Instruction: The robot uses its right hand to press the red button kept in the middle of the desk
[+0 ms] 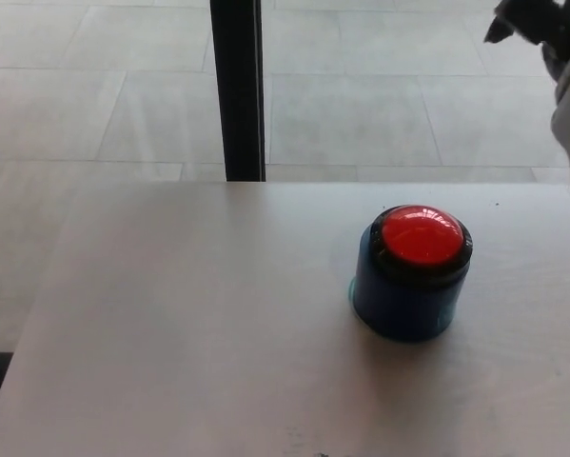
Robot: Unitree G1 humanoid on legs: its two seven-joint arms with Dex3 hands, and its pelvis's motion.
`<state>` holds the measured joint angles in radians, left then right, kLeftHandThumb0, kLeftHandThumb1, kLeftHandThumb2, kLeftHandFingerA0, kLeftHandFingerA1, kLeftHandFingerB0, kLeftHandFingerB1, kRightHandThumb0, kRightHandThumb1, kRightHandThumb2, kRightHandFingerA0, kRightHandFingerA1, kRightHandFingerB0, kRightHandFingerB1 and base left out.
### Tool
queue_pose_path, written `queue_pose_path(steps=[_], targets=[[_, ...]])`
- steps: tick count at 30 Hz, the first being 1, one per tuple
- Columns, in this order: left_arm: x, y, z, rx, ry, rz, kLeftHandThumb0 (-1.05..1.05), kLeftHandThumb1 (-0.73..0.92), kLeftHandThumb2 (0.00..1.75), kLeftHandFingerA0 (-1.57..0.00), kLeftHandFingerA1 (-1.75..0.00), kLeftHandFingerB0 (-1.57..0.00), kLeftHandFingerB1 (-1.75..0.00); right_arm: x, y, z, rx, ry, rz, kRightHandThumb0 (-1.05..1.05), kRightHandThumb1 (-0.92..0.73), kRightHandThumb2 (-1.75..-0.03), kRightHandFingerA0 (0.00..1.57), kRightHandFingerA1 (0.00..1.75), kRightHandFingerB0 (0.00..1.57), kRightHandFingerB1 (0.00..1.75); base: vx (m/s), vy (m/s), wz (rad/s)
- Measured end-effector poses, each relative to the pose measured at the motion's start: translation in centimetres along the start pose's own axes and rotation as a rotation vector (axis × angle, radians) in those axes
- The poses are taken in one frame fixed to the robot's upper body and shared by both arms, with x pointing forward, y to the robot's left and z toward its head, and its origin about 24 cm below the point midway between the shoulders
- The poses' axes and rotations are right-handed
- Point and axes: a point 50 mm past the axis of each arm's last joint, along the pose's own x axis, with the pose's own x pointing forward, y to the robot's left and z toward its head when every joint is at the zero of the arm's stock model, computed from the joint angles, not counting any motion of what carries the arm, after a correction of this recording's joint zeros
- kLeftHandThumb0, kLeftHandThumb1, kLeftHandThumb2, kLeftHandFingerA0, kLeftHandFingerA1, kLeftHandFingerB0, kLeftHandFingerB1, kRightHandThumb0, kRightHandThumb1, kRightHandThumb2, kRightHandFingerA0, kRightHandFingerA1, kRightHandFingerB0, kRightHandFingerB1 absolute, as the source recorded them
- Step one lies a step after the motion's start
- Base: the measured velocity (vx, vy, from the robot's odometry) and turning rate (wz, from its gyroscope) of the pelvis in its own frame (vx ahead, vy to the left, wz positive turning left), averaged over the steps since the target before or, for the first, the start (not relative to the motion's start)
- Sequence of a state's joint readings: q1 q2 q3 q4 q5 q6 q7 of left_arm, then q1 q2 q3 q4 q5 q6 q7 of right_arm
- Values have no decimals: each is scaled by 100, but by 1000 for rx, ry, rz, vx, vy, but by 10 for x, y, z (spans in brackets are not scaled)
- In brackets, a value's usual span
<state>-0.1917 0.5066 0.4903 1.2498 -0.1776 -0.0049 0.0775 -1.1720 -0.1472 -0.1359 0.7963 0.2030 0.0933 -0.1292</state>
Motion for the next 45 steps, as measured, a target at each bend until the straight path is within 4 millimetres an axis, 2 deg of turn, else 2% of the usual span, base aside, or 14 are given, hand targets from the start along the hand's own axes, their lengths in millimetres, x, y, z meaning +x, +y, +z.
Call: queue_pose_path(steps=[5, 6, 11, 12, 14, 15, 17, 18, 21, 25, 30, 36, 37, 45], targets=[[0, 0, -1, 19, 0, -1, -48, 69, 108, -57, -122, -14, -81, -10, 19, -27, -8, 41, 69, -17, -41, -134, 96, 175, 81, 153, 0, 0, 0], [0, 0, -1, 20, 1, -1, -47, 72, 104, -56, -128, -28, -94, -11, 20, -31, -11, 49, 78, -20, -39, -139, 97, 175, 82, 155, 0, 0, 0], [0, 0, -1, 27, 0, 2, -48, 68, 111, -55, -110, -12, -75, -17, 28, -50, -53, 99, 126, -19, -41, -134, 98, 175, 83, 157, 0, 0, 0], [0, 0, -1, 28, 0, 3, -49, 64, 124, -48, -87, -23, -71, -19, 30, -56, -59, 117, 135, -27, -43, -120, 124, 144, 101, 130, 0, 0, 0], [0, 0, -2, 37, 1, 1, -49, 69, 112, -49, -104, -18, -77, -22, 33, -65, -73, 147, 151, -25, -44, -118, 124, 144, 99, 129, 0, 0, 0], [0, -1, -2, 40, 1, 0, -49, 68, 114, -47, -101, -12, -73, -24, 34, -69, -80, 158, 157, -18, -43, -128, 94, 175, 79, 157, 0, 0, 0], [0, -1, -2, 41, 1, -1, -51, 64, 123, -45, -87, -18, -69, -27, 36, -74, -92, 174, 167, -18, -43, -127, 93, 175, 79, 157, 0, 0, 0], [0, -1, -2, 41, 1, 0, -50, 67, 113, -50, -102, -9, -69, -29, 37, -78, -99, 186, 171, -19, -43, -127, 93, 175, 78, 154, 0, 0, 0], [0, -1, -3, 47, 3, -1, -49, 66, 114, -50, -100, -9, -69, -35, 40, -89, -114, 220, 183, -19, -43, -128, 93, 175, 76, 157, 0, 0, 0], [-1, -2, -3, 62, 4, -6, -49, 70, 112, -51, -107, -32, -88, -43, 42, -103, -145, 255, 196, -19, -39, -134, 93, 175, 79, 158, 0, 0, 0], [0, -3, -2, 71, -1, -10, -48, 66, 115, -49, -100, -9, -70, -49, 46, -113, -156, 280, 202, -19, -44, -130, 93, 175, 79, 158, 0, 0, 0], [0, -5, 0, 69, -3, -12, -48, 72, 106, -56, -121, -31, -90, -52, 51, -116, -133, 295, 204, -20, -47, -127, 94, 175, 78, 159, 0, 0, 0], [0, -5, 0, 69, -3, -12, -47, 71, 106, -54, -118, -20, -83, -52, 50, -117, -127, 294, 202, -21, -47, -125, 97, 175, 79, 161, 0, 0, 0], [0, -6, 1, 76, -8, -15, -45, 72, 108, -53, -111, -22, -81, -57, 44, -124, 6, 287, 146, -21, -45, -133, 96, 175, 76, 163, 0, 0, 0]])
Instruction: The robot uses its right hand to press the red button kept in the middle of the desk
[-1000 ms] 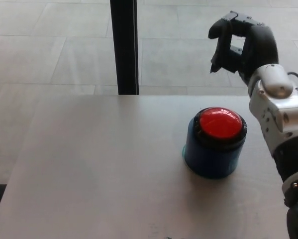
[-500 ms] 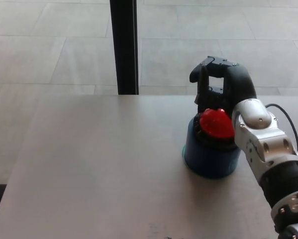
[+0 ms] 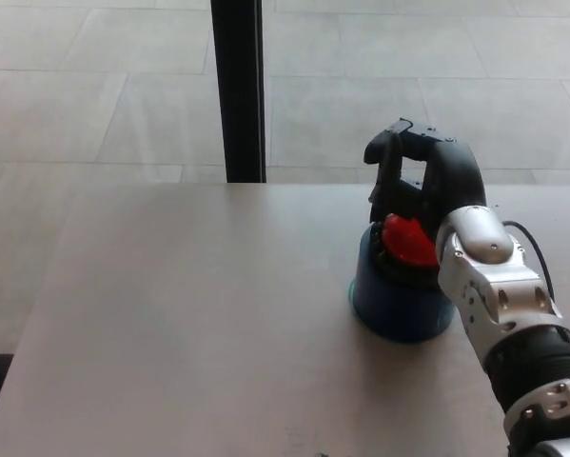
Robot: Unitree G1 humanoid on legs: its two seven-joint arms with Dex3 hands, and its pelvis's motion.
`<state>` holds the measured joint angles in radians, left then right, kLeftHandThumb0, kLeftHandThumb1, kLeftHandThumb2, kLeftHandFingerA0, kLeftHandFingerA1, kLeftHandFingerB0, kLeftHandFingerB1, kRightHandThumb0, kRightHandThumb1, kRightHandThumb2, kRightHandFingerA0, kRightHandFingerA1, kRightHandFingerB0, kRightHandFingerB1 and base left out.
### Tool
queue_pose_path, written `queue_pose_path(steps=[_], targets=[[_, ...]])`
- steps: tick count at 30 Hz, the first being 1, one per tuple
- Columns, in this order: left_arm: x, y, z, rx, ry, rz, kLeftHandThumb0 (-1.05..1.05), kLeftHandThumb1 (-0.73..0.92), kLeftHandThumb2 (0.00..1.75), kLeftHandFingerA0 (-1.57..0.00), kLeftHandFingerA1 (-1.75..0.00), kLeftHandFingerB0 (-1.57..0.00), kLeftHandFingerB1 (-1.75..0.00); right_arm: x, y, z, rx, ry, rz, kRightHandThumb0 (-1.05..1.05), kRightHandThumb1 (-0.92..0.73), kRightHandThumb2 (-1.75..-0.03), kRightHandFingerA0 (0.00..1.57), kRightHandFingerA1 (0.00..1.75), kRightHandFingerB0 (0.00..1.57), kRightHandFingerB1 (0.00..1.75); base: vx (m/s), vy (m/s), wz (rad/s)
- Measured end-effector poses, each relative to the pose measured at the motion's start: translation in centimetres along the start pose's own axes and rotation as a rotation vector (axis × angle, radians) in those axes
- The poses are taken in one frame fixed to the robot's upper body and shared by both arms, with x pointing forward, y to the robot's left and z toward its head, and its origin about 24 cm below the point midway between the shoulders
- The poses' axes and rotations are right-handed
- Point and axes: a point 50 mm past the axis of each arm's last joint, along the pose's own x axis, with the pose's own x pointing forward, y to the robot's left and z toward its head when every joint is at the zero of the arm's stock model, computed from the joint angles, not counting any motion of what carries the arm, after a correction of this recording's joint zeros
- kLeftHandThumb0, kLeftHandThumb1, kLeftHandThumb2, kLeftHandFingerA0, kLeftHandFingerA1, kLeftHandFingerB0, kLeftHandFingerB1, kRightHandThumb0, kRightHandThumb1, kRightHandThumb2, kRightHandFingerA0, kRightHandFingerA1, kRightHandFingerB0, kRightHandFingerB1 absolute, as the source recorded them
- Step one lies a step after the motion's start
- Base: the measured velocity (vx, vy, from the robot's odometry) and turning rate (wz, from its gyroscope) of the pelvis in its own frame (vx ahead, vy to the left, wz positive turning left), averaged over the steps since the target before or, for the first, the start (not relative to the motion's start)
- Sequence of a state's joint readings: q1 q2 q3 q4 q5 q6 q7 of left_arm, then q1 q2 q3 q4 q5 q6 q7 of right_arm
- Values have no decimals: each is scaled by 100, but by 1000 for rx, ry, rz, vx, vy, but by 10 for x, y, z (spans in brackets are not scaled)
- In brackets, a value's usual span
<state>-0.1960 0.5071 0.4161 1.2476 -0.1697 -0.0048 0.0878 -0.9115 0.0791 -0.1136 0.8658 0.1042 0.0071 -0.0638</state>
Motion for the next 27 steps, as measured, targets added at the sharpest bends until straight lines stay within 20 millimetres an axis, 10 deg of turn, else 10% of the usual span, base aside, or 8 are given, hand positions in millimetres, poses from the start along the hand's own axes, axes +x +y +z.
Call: queue_pose_path(steps=[17, 27], targets=[[0, -1, 1, -19, -1, 2, -45, 72, 109, -49, -112, -26, -87, -5, -4, -10, 153, -44, -29, -21, -43, -134, 95, 175, 73, 167, 0, 0, 0], [0, -1, 3, -18, -8, 1, -46, 72, 109, -53, -111, -35, -90, 10, -25, 28, -33, -77, -21, -28, -49, -125, 95, 175, 77, 152, 0, 0, 0]])
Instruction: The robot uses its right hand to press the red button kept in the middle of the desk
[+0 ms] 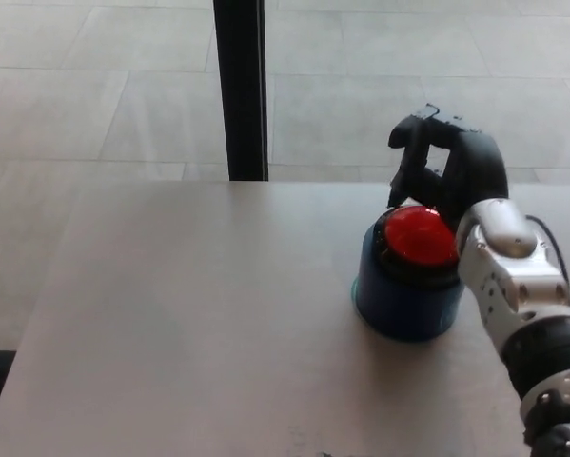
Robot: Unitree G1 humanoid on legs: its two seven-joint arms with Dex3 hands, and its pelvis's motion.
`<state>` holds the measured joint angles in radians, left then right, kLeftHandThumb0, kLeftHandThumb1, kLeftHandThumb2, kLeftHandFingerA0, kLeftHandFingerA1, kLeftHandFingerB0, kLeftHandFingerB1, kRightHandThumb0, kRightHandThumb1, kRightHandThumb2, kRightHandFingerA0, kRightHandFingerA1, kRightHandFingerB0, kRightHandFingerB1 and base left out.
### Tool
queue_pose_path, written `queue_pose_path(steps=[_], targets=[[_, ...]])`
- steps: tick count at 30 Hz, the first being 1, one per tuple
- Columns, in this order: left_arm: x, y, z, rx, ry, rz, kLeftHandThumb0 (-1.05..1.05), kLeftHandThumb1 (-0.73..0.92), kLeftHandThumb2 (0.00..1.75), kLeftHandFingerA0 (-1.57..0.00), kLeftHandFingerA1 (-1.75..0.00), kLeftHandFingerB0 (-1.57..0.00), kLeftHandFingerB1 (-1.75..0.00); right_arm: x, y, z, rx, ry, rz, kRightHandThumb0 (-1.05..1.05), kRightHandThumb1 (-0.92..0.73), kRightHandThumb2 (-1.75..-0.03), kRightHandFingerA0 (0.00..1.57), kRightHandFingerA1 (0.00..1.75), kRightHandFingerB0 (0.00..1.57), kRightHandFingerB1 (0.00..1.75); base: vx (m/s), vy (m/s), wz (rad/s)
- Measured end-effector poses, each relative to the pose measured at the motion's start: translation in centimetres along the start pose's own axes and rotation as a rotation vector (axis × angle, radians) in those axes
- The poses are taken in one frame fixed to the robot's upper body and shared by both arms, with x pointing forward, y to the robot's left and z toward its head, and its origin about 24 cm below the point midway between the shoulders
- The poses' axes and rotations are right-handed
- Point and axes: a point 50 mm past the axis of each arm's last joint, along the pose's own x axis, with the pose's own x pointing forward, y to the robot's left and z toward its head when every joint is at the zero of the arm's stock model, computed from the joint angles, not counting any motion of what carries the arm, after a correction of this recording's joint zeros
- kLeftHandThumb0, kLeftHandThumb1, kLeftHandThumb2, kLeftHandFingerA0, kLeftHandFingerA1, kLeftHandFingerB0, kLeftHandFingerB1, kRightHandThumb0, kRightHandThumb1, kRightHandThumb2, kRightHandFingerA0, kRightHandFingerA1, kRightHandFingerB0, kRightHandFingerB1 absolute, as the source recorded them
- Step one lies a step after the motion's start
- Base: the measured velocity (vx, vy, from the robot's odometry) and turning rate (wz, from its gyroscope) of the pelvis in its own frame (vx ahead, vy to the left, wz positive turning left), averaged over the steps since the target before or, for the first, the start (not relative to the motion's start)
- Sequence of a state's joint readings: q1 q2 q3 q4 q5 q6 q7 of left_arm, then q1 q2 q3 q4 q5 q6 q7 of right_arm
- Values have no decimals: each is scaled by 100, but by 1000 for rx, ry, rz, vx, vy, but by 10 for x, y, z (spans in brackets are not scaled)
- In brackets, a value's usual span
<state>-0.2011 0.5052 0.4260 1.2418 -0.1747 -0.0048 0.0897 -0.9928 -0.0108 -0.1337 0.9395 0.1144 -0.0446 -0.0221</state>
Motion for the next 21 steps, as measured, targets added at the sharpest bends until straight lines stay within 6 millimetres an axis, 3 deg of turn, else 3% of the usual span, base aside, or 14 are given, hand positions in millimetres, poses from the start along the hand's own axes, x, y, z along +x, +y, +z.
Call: queue_pose_path(steps=[1, 2, 3, 8, 11, 17, 21], targets=[[0, 0, 0, 2, 0, 0, -46, 72, 109, -53, -111, -35, -90, 3, -4, 9, -13, -14, -3, -28, -49, -125, 95, 175, 77, 152, 0, 0, 0], [0, 0, 0, 6, 0, -1, -48, 71, 109, -57, -118, -23, -85, 7, -9, 23, -28, -39, -6, -25, -49, -125, 94, 175, 75, 151, 0, 0, 0], [0, 0, 0, 6, 0, -1, -48, 71, 110, -53, -111, -25, -84, 9, -12, 30, -37, -53, -8, -24, -47, -127, 95, 175, 77, 152, 0, 0, 0], [0, 1, 1, -2, -2, 3, -47, 71, 110, -47, -109, -23, -84, 17, -29, 81, -90, -138, -14, -19, -47, -129, 96, 175, 77, 156, 0, 0, 0], [0, 2, 2, -16, -3, 7, -46, 72, 108, -49, -108, -24, -83, 18, -35, 102, -101, -172, -15, -22, -47, -130, 97, 175, 72, 163, 0, 0, 0], [0, 3, 2, -3, -3, 6, -51, 69, 112, -55, -111, -27, -84, 16, -54, 149, -74, -253, -51, -23, -44, -129, 94, 175, 73, 158, 0, 0, 0], [0, 3, 2, -7, -3, 6, -46, 70, 112, -46, -105, -17, -79, 12, -69, 174, -64, -303, -79, -19, -45, -135, 92, 175, 73, 152, 0, 0, 0]])
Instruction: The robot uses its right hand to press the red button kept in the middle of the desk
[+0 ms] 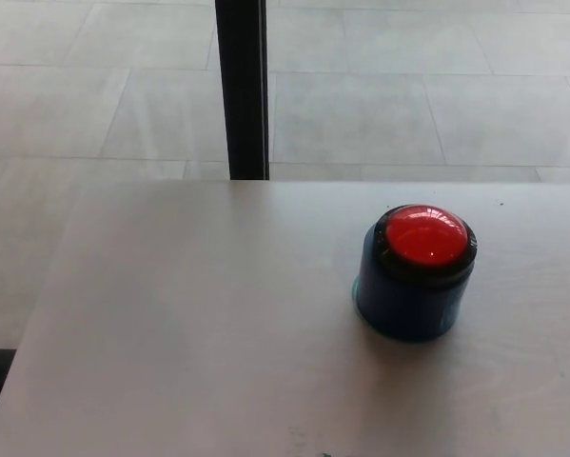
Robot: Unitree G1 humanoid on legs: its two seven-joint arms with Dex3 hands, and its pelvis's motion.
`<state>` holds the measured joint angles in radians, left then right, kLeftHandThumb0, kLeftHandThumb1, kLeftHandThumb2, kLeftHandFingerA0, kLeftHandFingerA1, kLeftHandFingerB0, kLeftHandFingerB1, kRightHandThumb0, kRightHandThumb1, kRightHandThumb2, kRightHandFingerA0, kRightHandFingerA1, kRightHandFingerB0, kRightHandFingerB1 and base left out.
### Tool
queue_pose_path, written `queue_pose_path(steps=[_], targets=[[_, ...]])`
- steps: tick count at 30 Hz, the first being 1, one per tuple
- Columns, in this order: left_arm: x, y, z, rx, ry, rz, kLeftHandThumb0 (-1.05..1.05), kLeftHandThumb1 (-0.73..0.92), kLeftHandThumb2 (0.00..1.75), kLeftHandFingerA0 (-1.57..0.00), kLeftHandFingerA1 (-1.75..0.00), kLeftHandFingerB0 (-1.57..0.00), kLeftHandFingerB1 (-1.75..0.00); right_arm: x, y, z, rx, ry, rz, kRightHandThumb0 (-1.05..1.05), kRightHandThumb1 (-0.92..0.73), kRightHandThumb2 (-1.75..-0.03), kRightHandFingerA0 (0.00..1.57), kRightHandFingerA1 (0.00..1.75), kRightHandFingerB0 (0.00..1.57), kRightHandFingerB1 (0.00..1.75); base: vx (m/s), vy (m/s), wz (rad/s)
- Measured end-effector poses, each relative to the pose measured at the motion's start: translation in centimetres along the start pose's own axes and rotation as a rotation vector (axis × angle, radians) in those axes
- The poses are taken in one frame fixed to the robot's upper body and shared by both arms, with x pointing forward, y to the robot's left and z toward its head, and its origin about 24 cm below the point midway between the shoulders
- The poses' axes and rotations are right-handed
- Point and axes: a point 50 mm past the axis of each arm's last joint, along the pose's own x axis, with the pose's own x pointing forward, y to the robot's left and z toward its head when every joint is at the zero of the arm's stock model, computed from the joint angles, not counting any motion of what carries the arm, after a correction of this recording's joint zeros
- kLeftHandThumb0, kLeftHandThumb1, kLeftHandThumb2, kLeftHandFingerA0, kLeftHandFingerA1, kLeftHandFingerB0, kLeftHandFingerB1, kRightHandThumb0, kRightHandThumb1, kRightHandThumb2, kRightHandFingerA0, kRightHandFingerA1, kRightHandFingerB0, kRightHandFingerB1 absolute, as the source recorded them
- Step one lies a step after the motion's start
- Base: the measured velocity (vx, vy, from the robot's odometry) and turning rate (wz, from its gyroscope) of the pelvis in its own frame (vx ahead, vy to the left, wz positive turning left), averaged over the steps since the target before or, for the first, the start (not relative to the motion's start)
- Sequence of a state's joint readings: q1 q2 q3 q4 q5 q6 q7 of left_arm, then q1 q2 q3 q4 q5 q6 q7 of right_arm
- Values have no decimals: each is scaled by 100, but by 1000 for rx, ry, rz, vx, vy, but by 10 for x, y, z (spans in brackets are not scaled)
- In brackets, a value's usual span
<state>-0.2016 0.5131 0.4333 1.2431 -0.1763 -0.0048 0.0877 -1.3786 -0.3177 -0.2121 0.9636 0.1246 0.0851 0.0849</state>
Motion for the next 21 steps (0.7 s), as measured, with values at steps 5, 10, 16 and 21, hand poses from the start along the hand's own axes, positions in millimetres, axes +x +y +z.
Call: queue_pose_path(steps=[5, 10, 16, 21], targets=[[0, 2, 0, -10, 2, 5, -46, 72, 109, -46, -107, -20, -82, -5, -47, 22, -15, -38, -91, -15, -46, -131, 88, 175, 78, 139, 0, 0, 0], [0, 2, -1, -15, 5, 6, -47, 71, 110, -47, -104, -20, -80, -22, -105, 47, -59, -86, -208, -18, -71, -89, 87, 175, 76, 104, 0, 0, 0], [0, 2, -1, -5, 7, 8, -46, 71, 107, -50, -111, -21, -82, -62, -179, 48, -63, -80, -369, -44, -75, -71, 90, 162, 73, 68, 0, 0, 0], [0, 3, -1, -12, 8, 10, -47, 71, 109, -49, -104, -20, -77, -102, -227, 35, -88, -36, -513, -64, -54, -94, 117, 127, 72, 65, 0, 0, 0]])
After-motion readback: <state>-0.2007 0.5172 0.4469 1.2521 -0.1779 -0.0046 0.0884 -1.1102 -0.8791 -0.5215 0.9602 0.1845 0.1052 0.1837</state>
